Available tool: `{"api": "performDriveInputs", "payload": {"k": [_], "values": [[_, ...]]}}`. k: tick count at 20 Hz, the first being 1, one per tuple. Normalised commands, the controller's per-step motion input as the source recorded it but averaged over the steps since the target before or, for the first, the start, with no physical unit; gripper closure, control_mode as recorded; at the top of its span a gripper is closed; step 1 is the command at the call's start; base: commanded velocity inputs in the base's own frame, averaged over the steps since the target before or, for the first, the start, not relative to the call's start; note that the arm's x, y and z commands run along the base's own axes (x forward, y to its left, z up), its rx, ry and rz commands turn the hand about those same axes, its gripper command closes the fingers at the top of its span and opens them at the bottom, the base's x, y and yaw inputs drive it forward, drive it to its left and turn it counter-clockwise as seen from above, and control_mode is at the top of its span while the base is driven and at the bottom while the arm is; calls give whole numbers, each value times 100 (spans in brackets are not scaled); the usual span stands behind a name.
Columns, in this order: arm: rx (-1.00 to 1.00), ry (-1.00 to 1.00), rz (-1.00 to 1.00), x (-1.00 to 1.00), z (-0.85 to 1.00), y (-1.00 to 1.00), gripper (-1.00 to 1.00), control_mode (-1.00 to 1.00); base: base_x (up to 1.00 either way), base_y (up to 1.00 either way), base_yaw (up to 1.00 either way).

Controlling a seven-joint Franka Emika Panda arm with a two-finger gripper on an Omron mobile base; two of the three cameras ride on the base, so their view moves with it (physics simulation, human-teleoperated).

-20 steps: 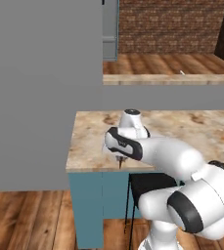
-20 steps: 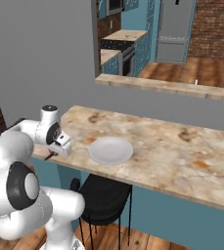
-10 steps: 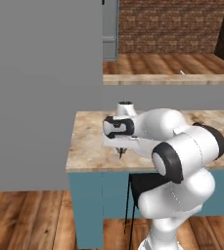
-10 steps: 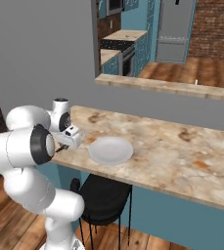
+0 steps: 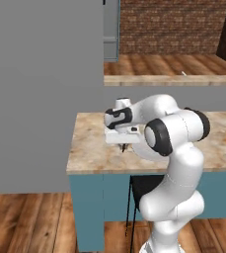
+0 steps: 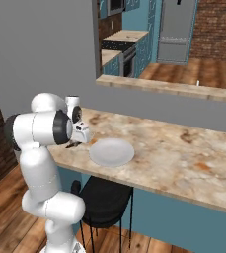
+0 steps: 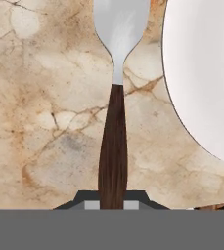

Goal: Take the fork and place it on the left side of the plate. Then take the spoon and place it on the right side of the plate. Make sure they're directly next to the plate.

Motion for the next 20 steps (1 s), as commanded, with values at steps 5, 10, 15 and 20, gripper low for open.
{"api": "performDriveInputs", "payload": {"k": [5,10,15,20], "values": [[-3,1,0,0,-33,0,100,-100,0,0,0],[-3,0,0,4,-30,0,100,-100,0,0,0],[-1,0,1,23,-9,-12,100,-100,0,0,0],[0,0,2,15,-3,-20,100,-100,0,0,0]]}}
